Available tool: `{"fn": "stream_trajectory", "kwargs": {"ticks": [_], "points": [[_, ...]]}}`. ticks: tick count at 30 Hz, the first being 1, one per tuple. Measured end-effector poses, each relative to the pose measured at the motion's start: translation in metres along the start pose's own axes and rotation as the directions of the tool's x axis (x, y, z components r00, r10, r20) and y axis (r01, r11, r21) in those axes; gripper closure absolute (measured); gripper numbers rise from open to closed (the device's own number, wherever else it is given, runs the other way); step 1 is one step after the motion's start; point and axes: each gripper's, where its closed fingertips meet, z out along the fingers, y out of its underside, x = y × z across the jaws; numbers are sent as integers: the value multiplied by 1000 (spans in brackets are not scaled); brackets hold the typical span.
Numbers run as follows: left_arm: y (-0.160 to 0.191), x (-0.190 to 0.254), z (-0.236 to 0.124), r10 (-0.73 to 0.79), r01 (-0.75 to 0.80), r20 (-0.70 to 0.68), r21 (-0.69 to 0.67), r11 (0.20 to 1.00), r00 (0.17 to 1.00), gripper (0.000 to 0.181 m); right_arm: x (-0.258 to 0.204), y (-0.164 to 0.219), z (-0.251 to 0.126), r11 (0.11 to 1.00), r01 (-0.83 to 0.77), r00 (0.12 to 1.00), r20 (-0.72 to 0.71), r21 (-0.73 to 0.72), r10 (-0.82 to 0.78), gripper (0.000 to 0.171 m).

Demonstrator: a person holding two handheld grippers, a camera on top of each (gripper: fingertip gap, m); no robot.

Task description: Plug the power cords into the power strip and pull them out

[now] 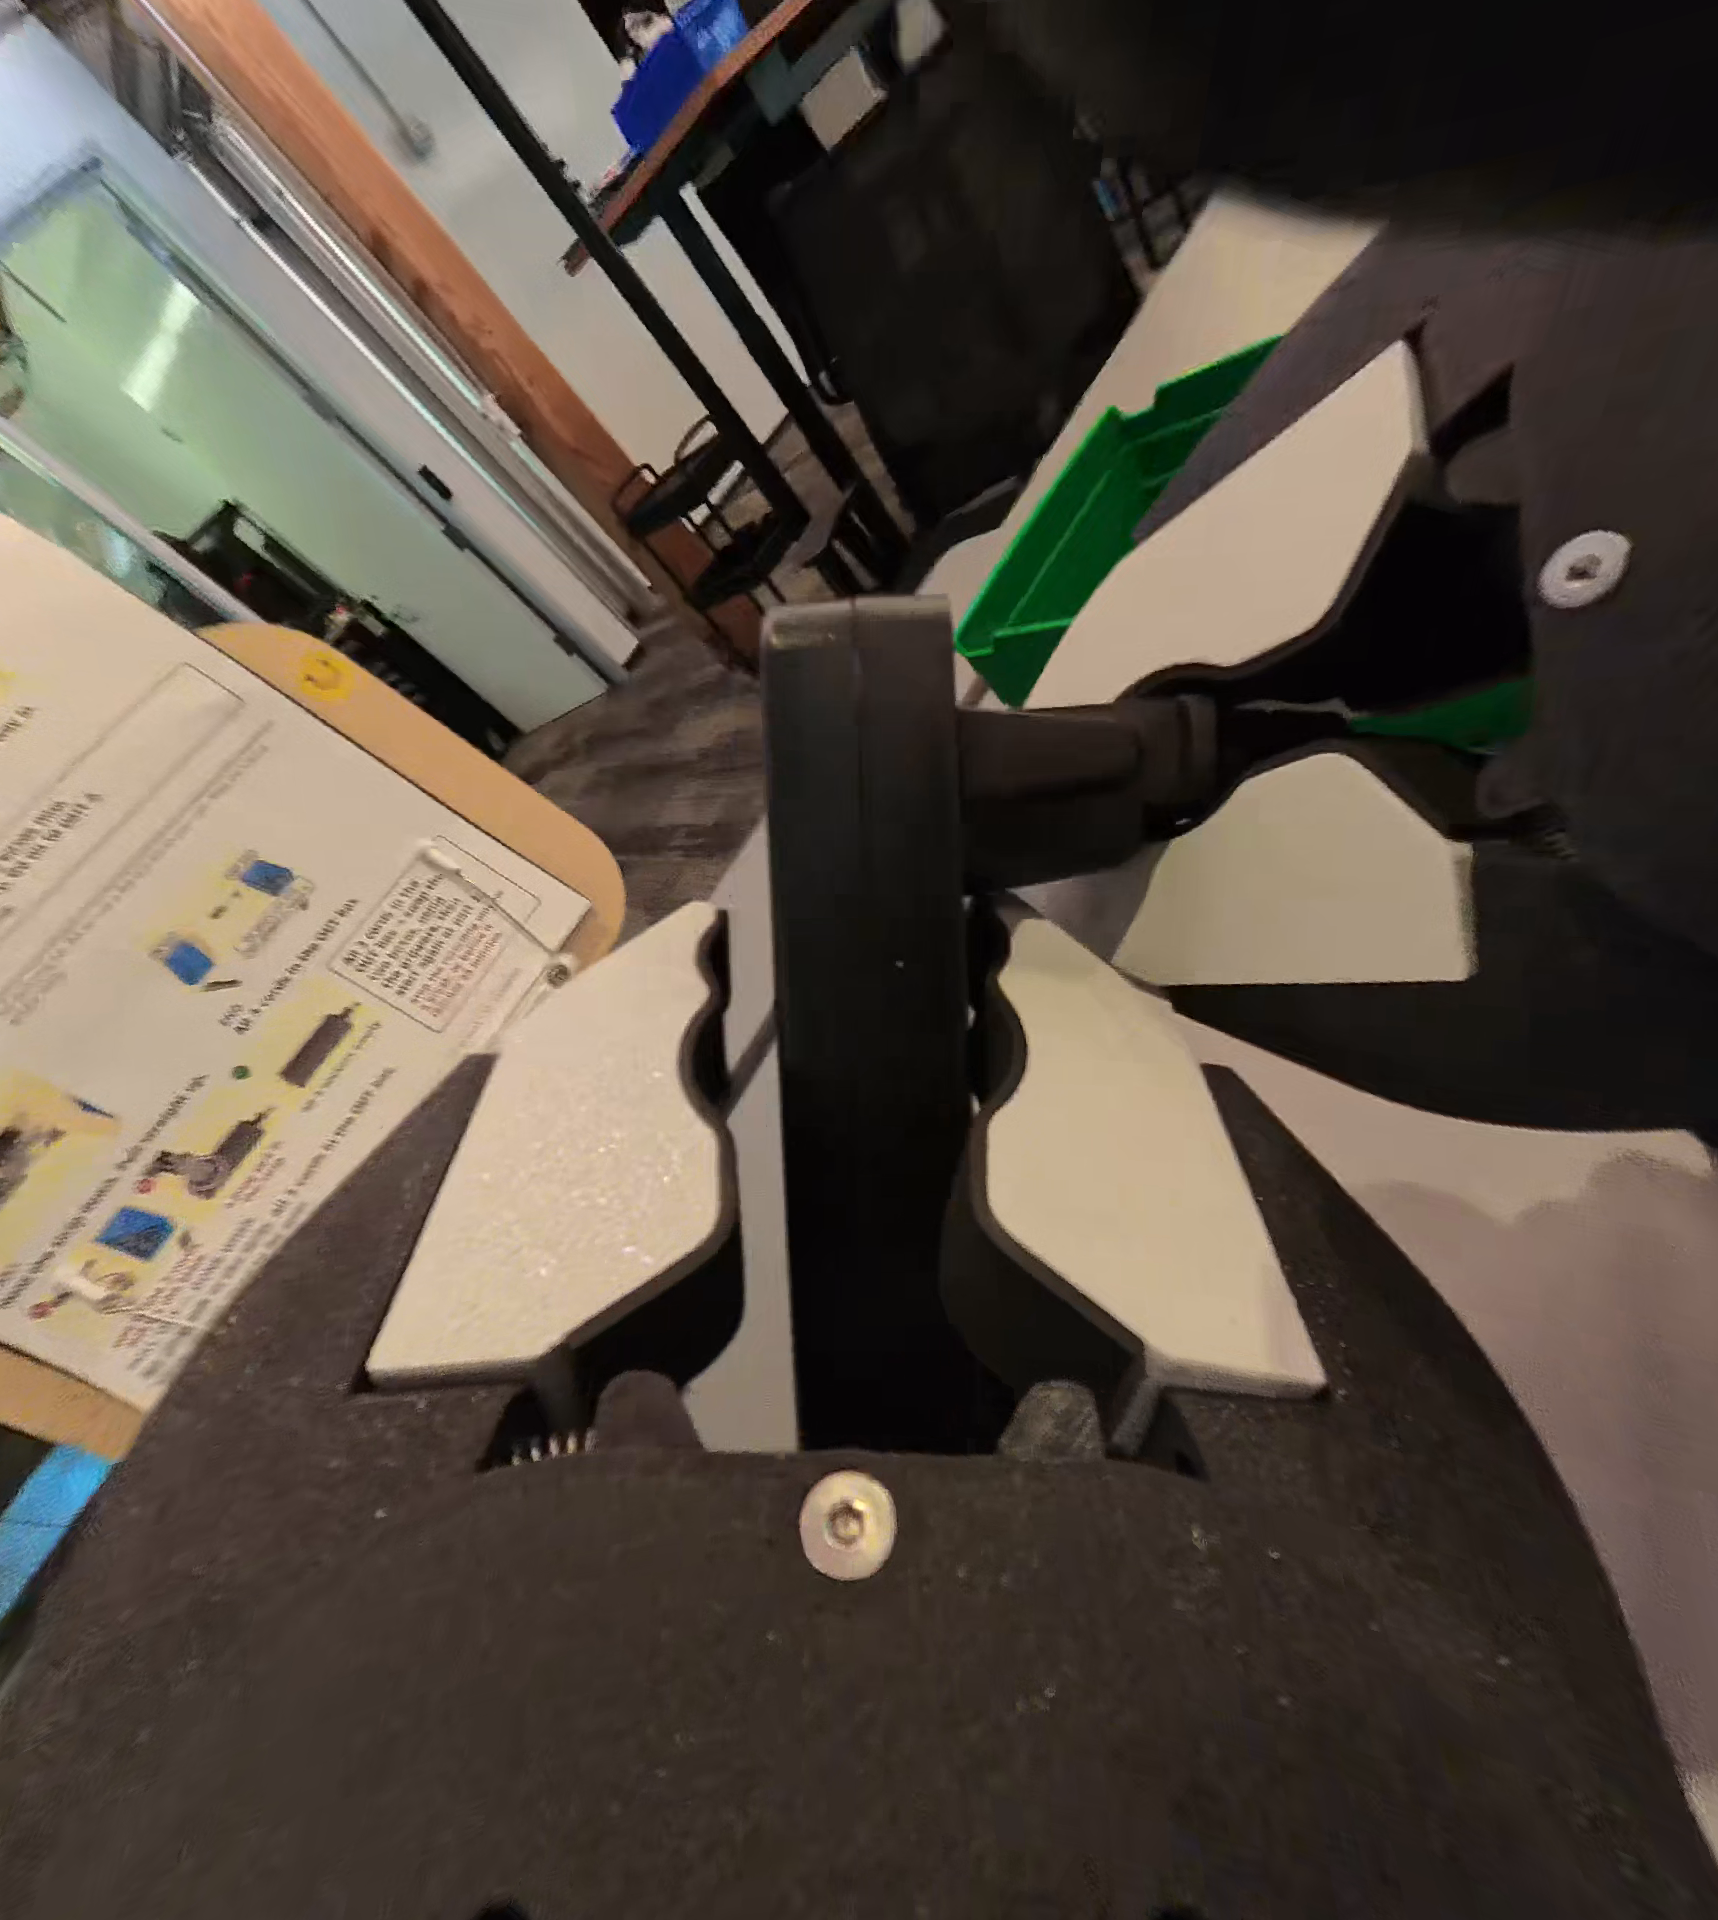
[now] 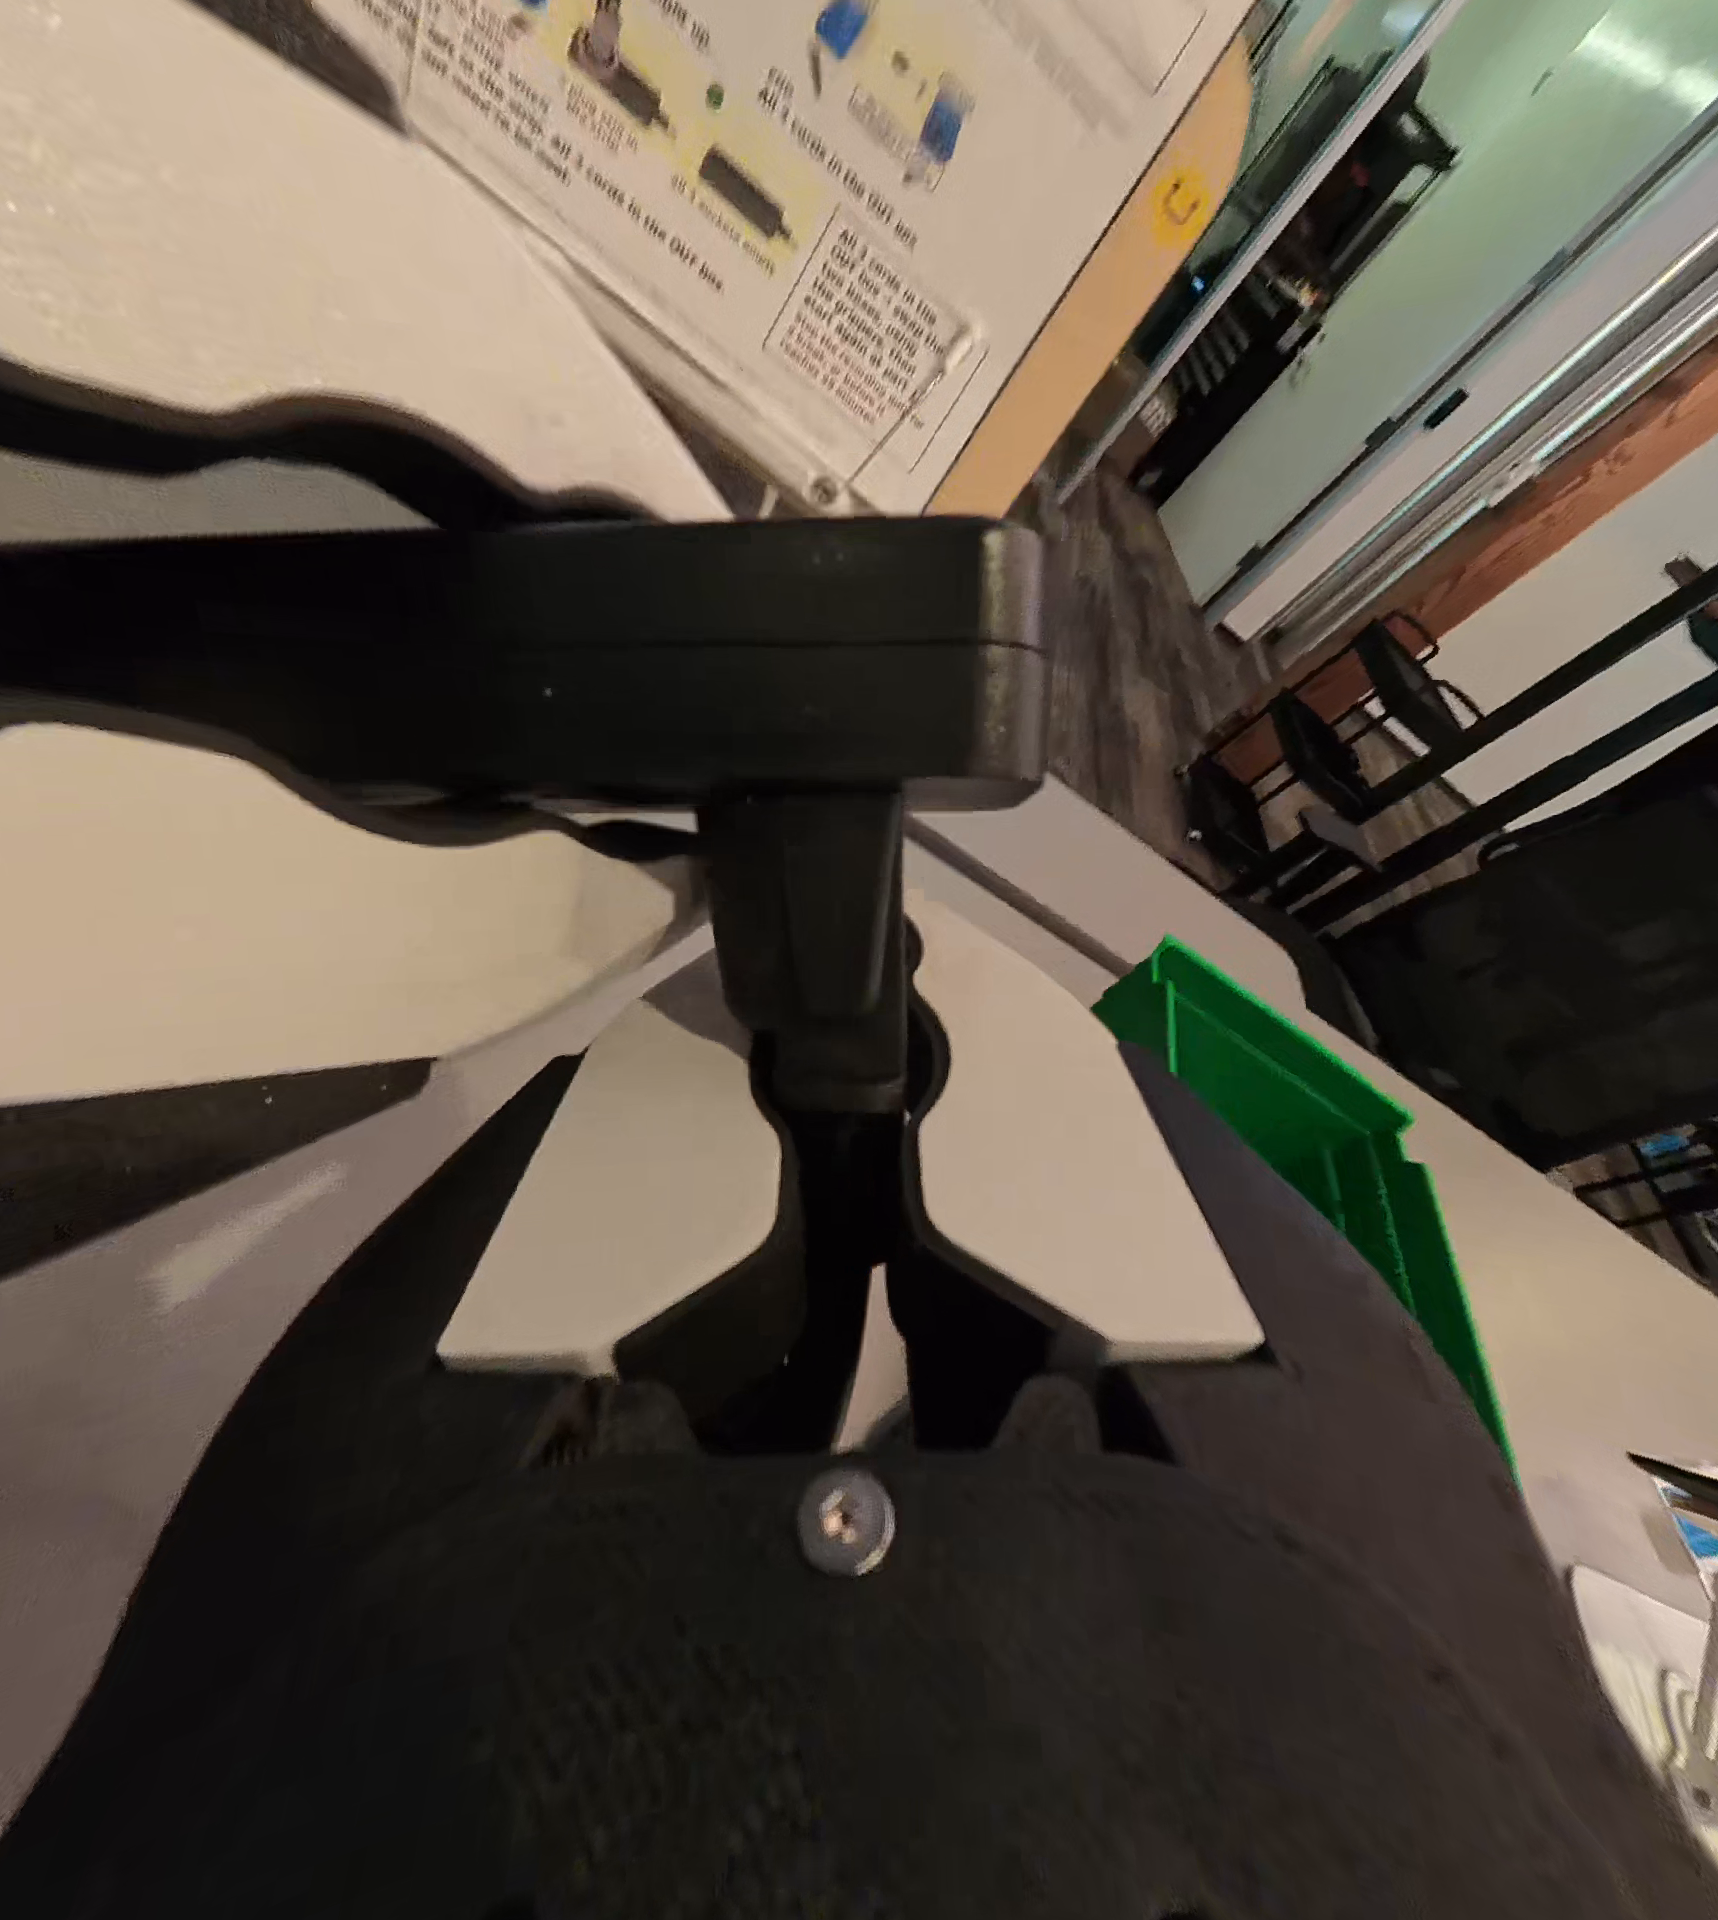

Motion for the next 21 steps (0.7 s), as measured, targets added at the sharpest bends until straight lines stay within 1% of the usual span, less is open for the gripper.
{"fn": "stream_trajectory", "kwargs": {"ticks": [2, 3, 4, 6, 7, 8, 11, 12, 14, 15, 16, 18, 20, 21], "points": [[11, 0, 4, -68, 66, -53, -40, 997, 996, 124, -6, 7, 5, 1000, -15, 1000, 17, -13, 15, 158], [15, 0, 5, -114, 111, -86, -47, 993, 990, 121, -8, 7, 7, 1000, -27, 999, 20, -1, 27, 157], [18, 1, 5, -130, 126, -112, -49, 991, 985, 124, -10, 7, 8, 999, -45, 999, 27, 2, 45, 157], [25, 10, 4, -132, 121, -188, -70, 990, 973, 143, -16, 7, 11, 998, -58, 997, 49, -2, 58, 157], [32, 11, 5, -126, 107, -187, -111, 988, 974, 142, -18, 7, 12, 999, -51, 998, 47, -6, 52, 157], [39, 12, 7, -107, 81, -185, -143, 986, 977, 145, -20, 9, 14, 999, -46, 998, 45, -16, 47, 157], [48, 12, 14, -134, 104, -189, -161, 981, 973, 150, -30, 16, 21, 996, -77, 991, 107, -34, 80, 154], [49, 11, 16, -159, 130, -186, -159, 979, 970, 150, -32, 16, 21, 994, -109, 984, 140, -24, 111, 152], [47, 6, 15, -182, 159, -163, -144, 977, 970, 151, -27, 9, 15, 982, -186, 972, 155, 43, 177, 149], [42, 5, 14, -186, 167, -160, -124, 978, 970, 151, -24, 6, 12, 977, -198, 971, 148, 72, 186, 143], [41, 4, 13, -163, 146, -141, -124, 981, 977, 151, -22, 4, 10, 979, -184, 976, 135, 92, 171, 144], [43, 4, 13, -114, 96, -116, -152, 984, 987, 151, -18, 4, 9, 992, -91, 994, 76, 82, 84, 144], [40, 5, 12, -125, 109, -114, -135, 985, 986, 151, -15, 3, 5, 998, -20, 999, 32, 65, 18, 143], [39, 4, 11, -132, 117, -106, -135, 984, 986, 151, -13, 2, 2, 997, -13, 1000, 25, 77, 11, 141]]}}
